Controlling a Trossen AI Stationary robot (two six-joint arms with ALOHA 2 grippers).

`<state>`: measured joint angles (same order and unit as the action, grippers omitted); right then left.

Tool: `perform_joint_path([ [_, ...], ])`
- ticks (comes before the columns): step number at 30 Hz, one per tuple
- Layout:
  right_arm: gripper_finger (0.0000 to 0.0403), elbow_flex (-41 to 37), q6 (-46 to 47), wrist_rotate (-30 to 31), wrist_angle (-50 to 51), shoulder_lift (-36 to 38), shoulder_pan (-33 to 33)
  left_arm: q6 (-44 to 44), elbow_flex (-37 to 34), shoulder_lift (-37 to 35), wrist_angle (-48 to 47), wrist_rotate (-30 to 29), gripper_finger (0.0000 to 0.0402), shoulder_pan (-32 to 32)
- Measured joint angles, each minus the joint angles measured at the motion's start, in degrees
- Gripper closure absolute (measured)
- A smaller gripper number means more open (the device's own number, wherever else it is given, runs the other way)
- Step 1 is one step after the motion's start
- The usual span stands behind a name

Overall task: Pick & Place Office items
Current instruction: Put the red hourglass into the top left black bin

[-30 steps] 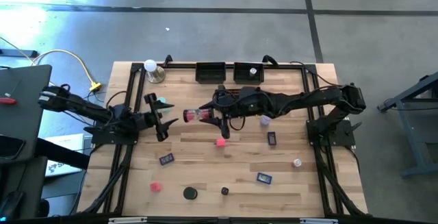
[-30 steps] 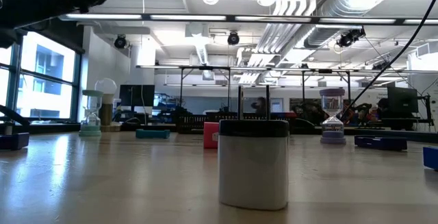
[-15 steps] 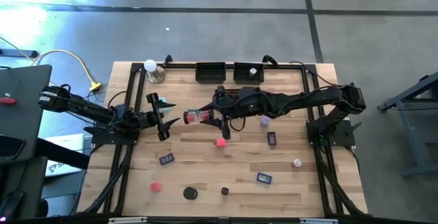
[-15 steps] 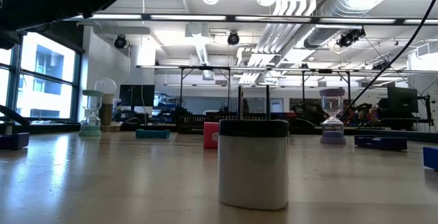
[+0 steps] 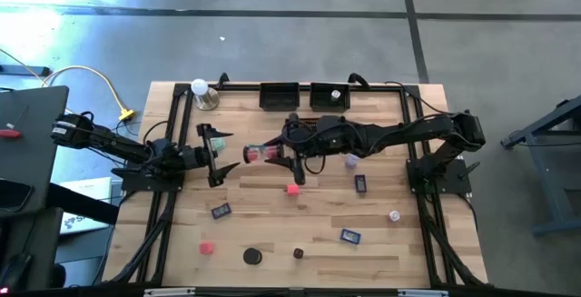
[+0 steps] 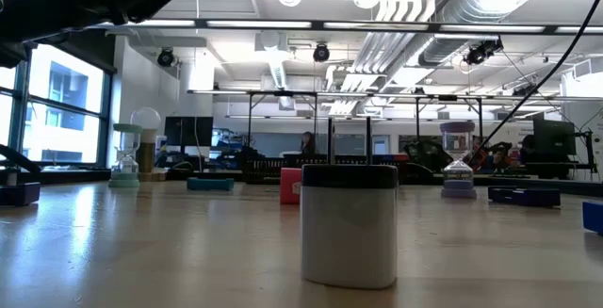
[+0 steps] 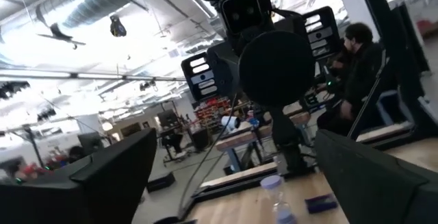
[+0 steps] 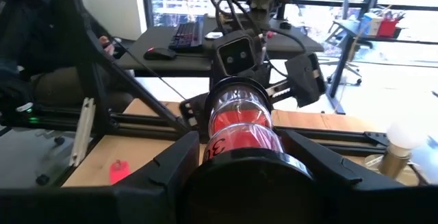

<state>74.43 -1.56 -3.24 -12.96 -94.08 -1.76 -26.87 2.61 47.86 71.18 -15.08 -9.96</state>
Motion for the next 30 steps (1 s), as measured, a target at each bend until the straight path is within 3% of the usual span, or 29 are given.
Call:
perform_joint_path([
  [4, 0.0215, 0.0, 0.0, 1.9, -1.1, 0.0, 0.0, 1.5, 0.0, 0.0, 1.1, 0.0, 0.0009, 0.0],
  [11, 0.0215, 0.0, 0.0, 4.7, -1.4, 0.0, 0.1, -6.9, 0.0, 1.3, 1.3, 1.2, 0.0009, 0.1],
  [15, 0.0215, 0.0, 1.1, 4.4, -1.4, 0.0, 0.4, -12.4, 0.9, 3.5, 1.7, 3.9, 0.0009, 0.1],
  [20, 0.0215, 0.0, 2.1, 3.1, -1.0, 0.0, 0.7, -17.8, 2.5, 6.3, 6.6, 3.8, 0.0009, 0.0],
  [30, 0.0215, 0.0, 3.3, 3.0, -0.6, 0.0, 0.7, -24.6, 6.7, 14.0, 7.0, 4.0, 0.0009, 0.1],
])
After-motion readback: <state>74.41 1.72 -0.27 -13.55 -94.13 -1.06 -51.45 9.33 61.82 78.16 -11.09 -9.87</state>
